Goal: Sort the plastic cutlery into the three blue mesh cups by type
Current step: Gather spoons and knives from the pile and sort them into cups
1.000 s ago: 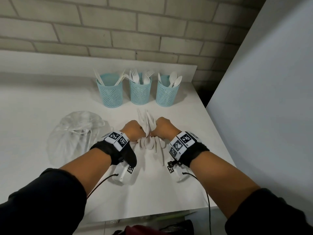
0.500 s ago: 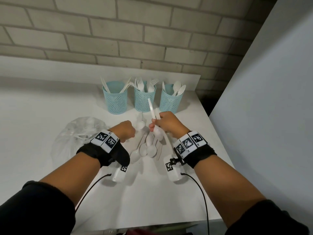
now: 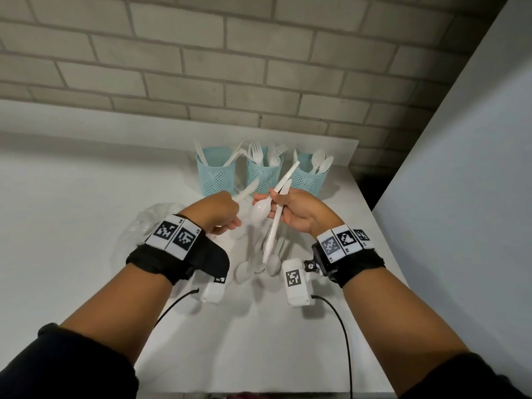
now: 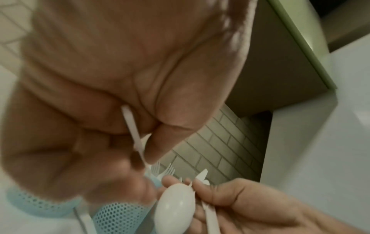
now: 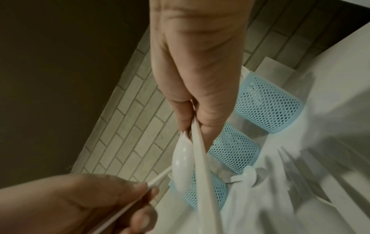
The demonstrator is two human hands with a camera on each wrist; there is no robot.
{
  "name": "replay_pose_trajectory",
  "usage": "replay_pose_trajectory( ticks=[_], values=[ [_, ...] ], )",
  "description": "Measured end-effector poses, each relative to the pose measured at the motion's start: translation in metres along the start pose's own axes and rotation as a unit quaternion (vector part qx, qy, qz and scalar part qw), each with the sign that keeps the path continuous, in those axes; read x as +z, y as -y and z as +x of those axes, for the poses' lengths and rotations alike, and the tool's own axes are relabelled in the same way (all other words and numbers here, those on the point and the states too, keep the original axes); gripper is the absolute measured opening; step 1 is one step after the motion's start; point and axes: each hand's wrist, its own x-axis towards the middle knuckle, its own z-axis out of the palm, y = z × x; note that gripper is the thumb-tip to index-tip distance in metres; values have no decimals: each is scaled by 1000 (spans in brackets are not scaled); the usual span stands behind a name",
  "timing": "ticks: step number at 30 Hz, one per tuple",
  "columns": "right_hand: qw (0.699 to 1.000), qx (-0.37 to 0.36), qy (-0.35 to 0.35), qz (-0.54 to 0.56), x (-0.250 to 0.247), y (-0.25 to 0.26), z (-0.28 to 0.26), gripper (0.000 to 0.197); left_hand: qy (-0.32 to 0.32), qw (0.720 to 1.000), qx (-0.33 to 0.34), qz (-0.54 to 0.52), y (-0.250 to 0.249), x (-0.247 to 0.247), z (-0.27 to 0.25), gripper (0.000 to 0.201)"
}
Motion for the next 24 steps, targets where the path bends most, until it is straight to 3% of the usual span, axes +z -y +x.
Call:
replay_pose_trajectory(
  ticks=[2, 4, 10, 17, 24],
  values=[
    [1000, 10, 3, 13, 2, 1, 0, 16, 50, 995, 17, -88, 1, 1, 1, 18],
    [1000, 15, -5, 1, 5, 2, 0, 20, 74, 987, 40, -138, 1, 4, 1, 20],
    [996, 22, -24, -89, 10, 6, -3, 20, 17, 982, 63, -175, 6, 17, 6, 10],
    [994, 18, -10, -108, 11, 8, -6, 22, 50, 960, 115, -252, 10, 22, 10, 15],
    [981, -6, -63, -182, 11, 2, 2, 21, 77, 943, 107, -305, 13, 28, 13, 4]
  ],
)
